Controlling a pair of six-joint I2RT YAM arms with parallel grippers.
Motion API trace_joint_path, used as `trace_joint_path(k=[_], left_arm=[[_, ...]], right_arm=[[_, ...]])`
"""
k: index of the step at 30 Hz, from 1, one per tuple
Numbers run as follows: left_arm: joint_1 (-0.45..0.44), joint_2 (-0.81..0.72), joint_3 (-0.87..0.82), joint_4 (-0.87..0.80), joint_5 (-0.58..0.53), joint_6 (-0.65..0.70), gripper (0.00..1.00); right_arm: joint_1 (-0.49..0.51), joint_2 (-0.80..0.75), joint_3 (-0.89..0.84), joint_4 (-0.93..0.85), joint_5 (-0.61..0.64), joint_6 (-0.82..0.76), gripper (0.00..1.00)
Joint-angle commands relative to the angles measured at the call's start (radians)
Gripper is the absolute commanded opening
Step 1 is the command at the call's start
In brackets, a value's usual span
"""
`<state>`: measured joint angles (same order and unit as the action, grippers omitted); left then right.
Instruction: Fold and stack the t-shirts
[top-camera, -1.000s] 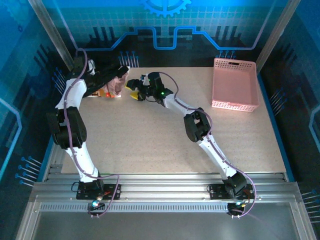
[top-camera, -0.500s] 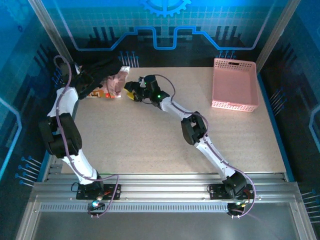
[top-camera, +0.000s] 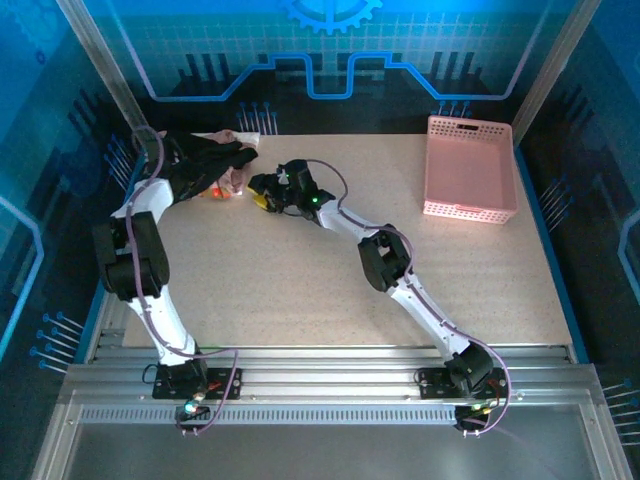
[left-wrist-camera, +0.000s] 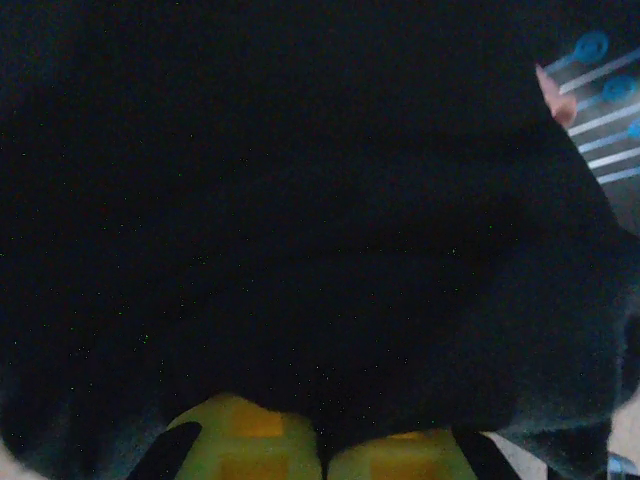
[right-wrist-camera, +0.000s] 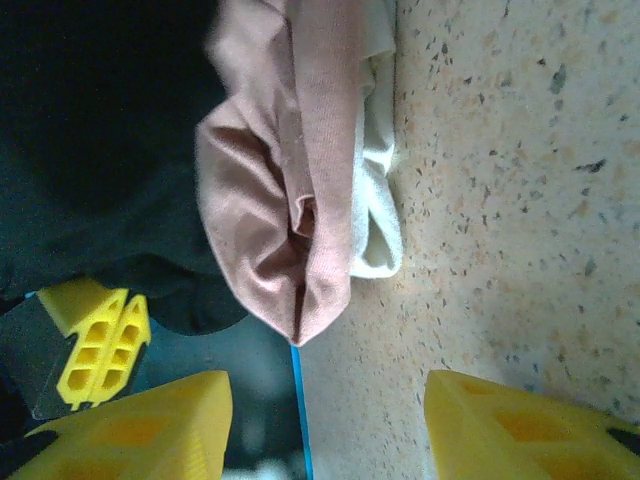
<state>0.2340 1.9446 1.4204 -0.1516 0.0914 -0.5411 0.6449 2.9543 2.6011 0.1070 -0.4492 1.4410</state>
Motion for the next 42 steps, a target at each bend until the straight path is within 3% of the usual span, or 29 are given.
trace_joint_path(k=[1,6,14,15,18,20,25,31,35,37,42], left_arm=[[-0.05,0.035,0.033,0.049,0.054,0.026,0.0],[-0.08,0.071,0.021,0.122,0.146,-0.004,0.0],[-0.081,0.104,0.033,0.012,0.221,0.164,0.0],[-0.079,0.117,0.035,0.011,0.264,0.172,0.06],[-0.076,0.12,0.015,0.073,0.384,0.15,0.5],[-0.07,0.093,0.005,0.105,0.417,0.13,0.66],[0.009,-0.018,0.016,0.121,0.467,0.06,0.85],[0.073,-0.057,0.087,0.086,0.449,-0.012,0.89],[0.068,-0.05,0.03,0.288,0.504,-0.17,0.9],[0.06,-0.047,-0.008,0.41,0.546,-0.262,0.95],[0.006,0.004,0.057,0.247,0.538,-0.149,0.92]], right_arm=[[-0.008,-0.09,-0.067,-0.067,-0.029,-0.046,0.55],[-0.018,-0.142,-0.109,-0.1,-0.042,-0.092,0.58],[-0.046,-0.22,-0.137,-0.2,-0.063,-0.165,0.69],[-0.051,-0.235,-0.137,-0.223,-0.062,-0.186,0.7],[-0.068,-0.285,-0.138,-0.308,-0.058,-0.245,0.73],[-0.081,-0.321,-0.138,-0.373,-0.059,-0.287,0.74],[-0.112,-0.448,-0.148,-0.627,-0.017,-0.465,0.79],[-0.139,-0.638,-0.323,-0.735,0.007,-0.596,0.84],[-0.16,-0.74,-0.444,-0.752,0.017,-0.632,0.85],[-0.169,-0.77,-0.49,-0.746,0.012,-0.634,0.85],[-0.185,-0.813,-0.555,-0.727,0.017,-0.635,0.85]])
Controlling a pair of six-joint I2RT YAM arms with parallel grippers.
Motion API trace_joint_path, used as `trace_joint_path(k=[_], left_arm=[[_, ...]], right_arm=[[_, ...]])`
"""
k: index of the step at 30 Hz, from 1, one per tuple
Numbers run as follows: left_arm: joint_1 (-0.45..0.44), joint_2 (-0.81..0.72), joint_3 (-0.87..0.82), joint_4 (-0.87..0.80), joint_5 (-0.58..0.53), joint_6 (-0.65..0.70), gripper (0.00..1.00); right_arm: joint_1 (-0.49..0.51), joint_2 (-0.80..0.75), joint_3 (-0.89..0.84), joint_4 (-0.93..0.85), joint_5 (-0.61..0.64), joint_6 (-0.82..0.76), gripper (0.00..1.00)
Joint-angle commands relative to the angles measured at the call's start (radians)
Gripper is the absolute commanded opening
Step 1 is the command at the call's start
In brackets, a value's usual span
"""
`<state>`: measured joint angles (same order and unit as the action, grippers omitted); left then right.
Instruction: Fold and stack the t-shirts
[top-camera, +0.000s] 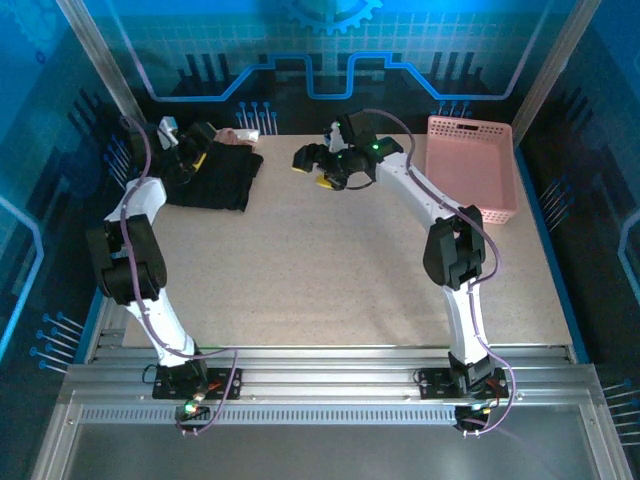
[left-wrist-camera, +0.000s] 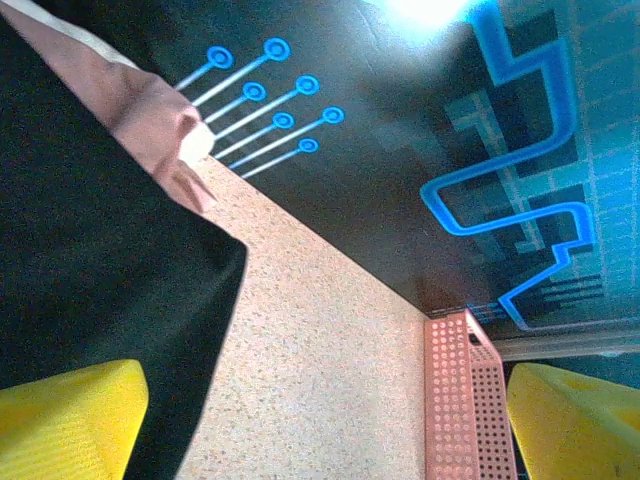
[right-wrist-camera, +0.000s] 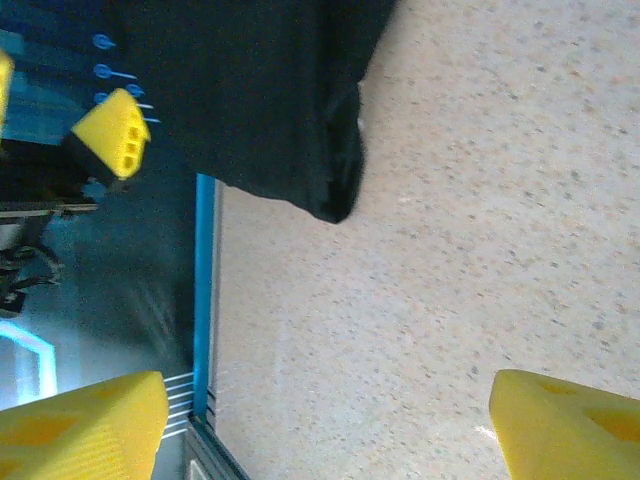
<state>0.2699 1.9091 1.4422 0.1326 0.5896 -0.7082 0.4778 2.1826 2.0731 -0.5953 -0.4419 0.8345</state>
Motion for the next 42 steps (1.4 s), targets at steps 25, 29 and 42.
trace_joint_path(k=[25,29,42], left_arm=[[0.151,-0.145,-0.002,-0.055,0.005,0.007,0.99],[0.16,-0.386,-0.246,-0.14,-0.102,0.157,0.99],[0.044,-0.717,-0.954,0.217,-0.433,0.541,0.99]], right_arm=[[-0.234,-0.95,-0.839,-0.134,0.411,-0.276,1.0],[-0.395,-1.179,-1.105,-0.078,0.573,-0.356,1.0],[-0.484,-1.22,-1.719,0.722,0.677,-0.646,1.0]])
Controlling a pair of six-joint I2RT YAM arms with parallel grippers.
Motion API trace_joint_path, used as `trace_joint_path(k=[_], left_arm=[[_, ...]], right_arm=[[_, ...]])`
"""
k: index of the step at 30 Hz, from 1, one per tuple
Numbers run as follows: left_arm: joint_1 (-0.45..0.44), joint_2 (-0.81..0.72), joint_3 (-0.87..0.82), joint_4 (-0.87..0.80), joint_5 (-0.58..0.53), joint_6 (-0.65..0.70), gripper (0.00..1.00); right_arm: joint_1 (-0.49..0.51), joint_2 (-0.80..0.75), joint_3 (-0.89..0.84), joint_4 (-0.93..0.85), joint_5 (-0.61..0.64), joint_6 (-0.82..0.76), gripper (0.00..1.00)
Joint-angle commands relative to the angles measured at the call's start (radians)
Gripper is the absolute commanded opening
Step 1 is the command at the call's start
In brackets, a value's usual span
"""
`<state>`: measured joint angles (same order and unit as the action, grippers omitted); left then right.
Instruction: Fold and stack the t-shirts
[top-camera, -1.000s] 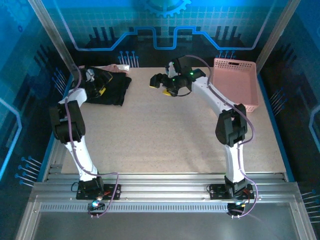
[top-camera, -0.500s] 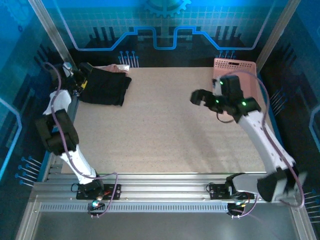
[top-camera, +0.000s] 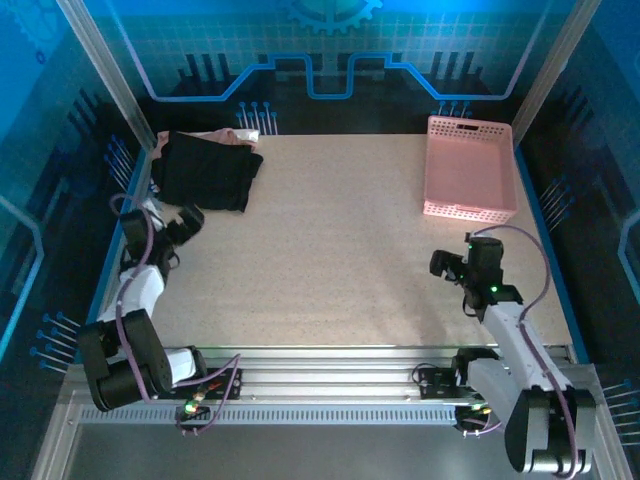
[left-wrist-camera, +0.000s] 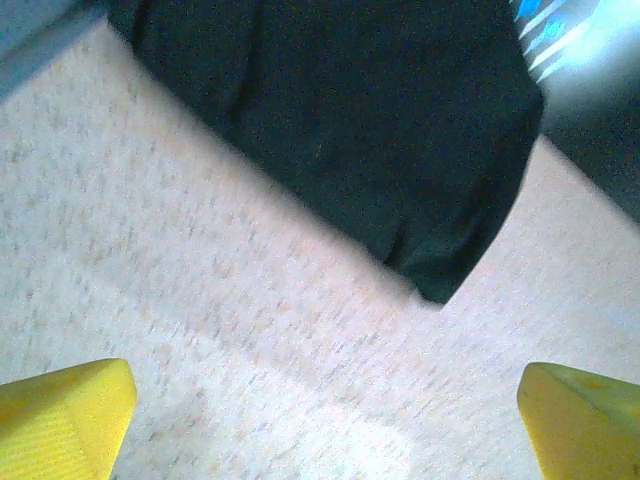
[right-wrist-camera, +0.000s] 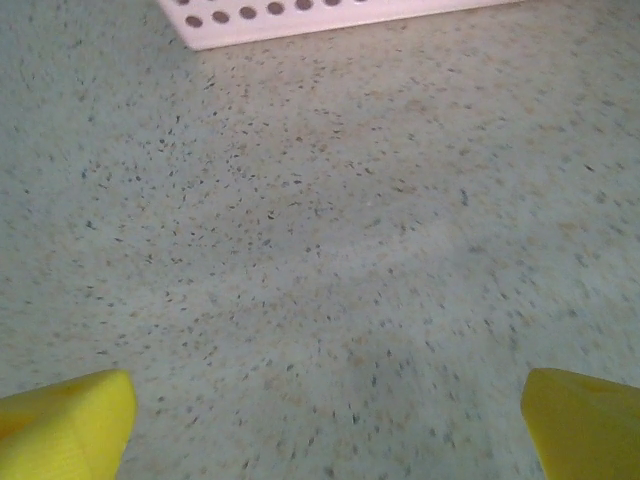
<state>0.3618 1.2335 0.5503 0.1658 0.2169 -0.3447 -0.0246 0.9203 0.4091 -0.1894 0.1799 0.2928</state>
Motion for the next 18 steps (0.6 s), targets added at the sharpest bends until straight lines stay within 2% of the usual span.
trace_joint_path(k=[1,5,7,8,10,12,15,17,18], left_arm=[[-0.066,-0.033,-0.094,0.251,-0.064,0.193,0.99],[-0.074,0.051,-0.187,0.504,-0.078,0.14,0.99],[-0.082,0.101,-0.205,0.591,-0.092,0.106,0.99],[-0.093,0.143,-0.231,0.69,-0.093,0.087,0.99],[-0.123,0.209,-0.252,0.812,-0.095,0.108,0.99],[-0.145,0.19,-0.234,0.743,-0.116,0.129,0.99],[-0.182,0.199,-0.251,0.797,-0.124,0.173,0.99],[-0.226,0.201,-0.228,0.756,-0.173,0.216,0.99],[-0.258,0.212,-0.218,0.744,-0.198,0.253,0.99]], right_arm=[[0.019,0.072,-0.079,0.4,0.06,-0.103,1.0],[0.059,0.19,-0.105,0.685,0.106,-0.155,1.0],[0.067,0.267,-0.083,0.761,0.095,-0.18,1.0],[0.072,0.303,-0.08,0.82,0.095,-0.191,1.0],[0.071,0.375,-0.088,0.947,0.094,-0.197,1.0],[0.074,0.454,-0.062,0.978,0.058,-0.211,1.0],[0.088,0.586,-0.05,1.09,0.062,-0.235,1.0],[0.107,0.578,-0.002,0.978,0.069,-0.241,1.0],[0.1,0.585,-0.015,1.025,0.065,-0.242,1.0]])
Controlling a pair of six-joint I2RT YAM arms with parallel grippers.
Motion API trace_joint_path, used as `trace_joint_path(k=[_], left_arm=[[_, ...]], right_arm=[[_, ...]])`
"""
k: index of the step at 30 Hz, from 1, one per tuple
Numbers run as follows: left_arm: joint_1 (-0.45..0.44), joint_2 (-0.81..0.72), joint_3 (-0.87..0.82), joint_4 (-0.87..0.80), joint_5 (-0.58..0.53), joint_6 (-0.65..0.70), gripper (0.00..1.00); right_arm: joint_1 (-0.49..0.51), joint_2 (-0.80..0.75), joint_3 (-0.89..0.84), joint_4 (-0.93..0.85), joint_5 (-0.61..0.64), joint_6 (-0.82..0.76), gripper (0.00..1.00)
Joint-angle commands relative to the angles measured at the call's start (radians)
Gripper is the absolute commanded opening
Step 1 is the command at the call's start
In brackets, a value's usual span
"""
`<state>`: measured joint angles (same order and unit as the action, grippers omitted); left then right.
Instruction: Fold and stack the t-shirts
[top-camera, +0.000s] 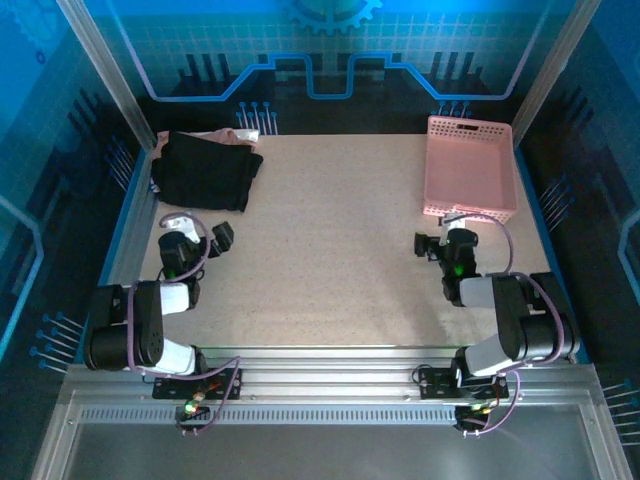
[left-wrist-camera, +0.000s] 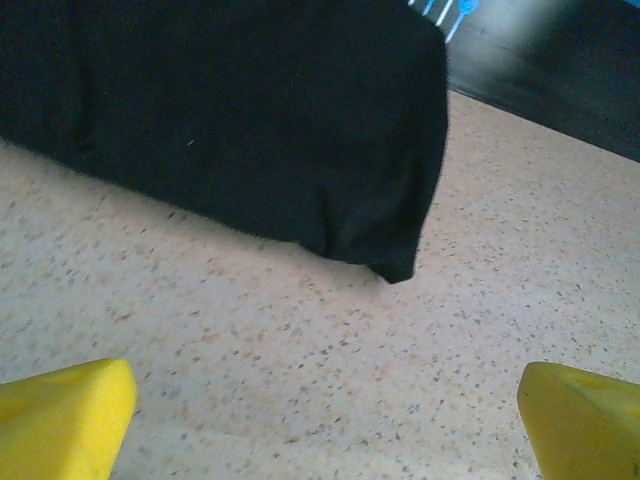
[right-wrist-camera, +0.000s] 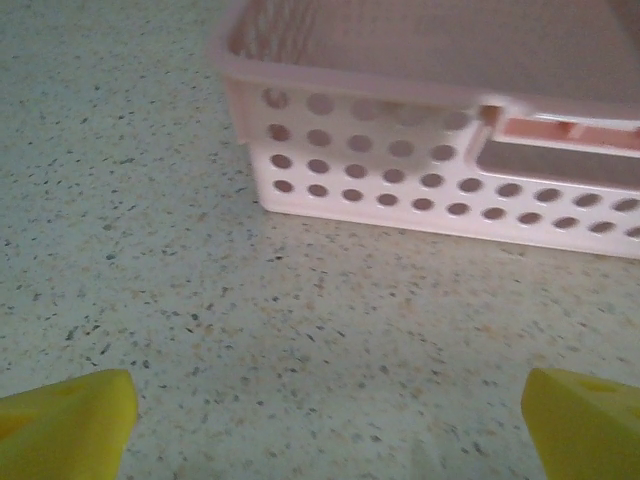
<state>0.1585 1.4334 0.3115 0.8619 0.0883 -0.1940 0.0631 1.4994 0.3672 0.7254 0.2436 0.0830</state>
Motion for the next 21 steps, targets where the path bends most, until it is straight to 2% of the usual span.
trace_joint_path(k=[1,3,4,5,6,12,21], left_arm=[[-0.098,0.039,0.022,0.057,-0.098,0.134,0.99],[-0.172,0.148,0.009,0.234,-0.213,0.204,0.99],[-0.174,0.098,0.037,0.077,-0.243,0.175,0.99],[-0.173,0.094,0.055,0.039,-0.287,0.154,0.99],[-0.17,0.121,0.044,0.113,-0.299,0.155,0.99],[-0.166,0.115,0.043,0.104,-0.298,0.148,0.99],[-0.166,0.114,0.043,0.102,-0.297,0.148,0.99]], right_arm=[[0.012,-0.005,0.038,0.064,0.001,-0.026,1.0],[0.014,-0.003,0.035,0.074,0.002,-0.029,1.0],[0.014,0.001,0.033,0.086,0.003,-0.031,1.0],[0.016,0.0,0.036,0.077,0.006,-0.032,1.0],[0.019,0.002,0.035,0.08,0.009,-0.035,1.0],[0.044,0.005,0.039,0.083,0.048,-0.049,1.0],[0.018,0.001,0.038,0.077,-0.001,-0.037,1.0]])
